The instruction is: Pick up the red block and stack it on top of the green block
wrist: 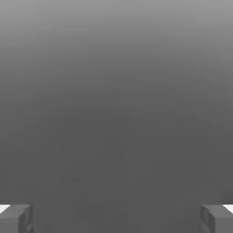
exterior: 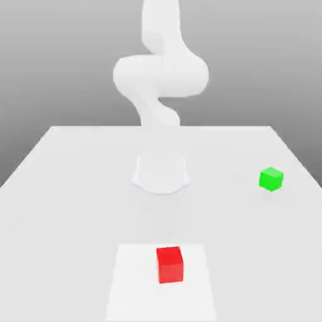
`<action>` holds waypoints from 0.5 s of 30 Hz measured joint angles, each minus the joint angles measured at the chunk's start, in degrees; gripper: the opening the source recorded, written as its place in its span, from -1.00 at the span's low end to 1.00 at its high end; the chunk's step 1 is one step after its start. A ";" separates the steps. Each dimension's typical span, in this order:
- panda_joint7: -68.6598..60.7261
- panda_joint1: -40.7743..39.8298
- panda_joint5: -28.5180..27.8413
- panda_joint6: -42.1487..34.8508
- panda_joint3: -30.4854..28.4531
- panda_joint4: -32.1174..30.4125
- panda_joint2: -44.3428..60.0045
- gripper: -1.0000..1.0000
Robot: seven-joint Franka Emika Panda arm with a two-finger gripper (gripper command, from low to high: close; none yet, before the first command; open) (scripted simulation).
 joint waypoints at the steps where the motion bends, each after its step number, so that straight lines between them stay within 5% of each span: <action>1: -0.27 0.15 -0.02 1.38 -0.02 -1.30 2.36 0.00; 15: -3.86 1.77 0.01 18.63 -0.05 -17.74 31.91 0.00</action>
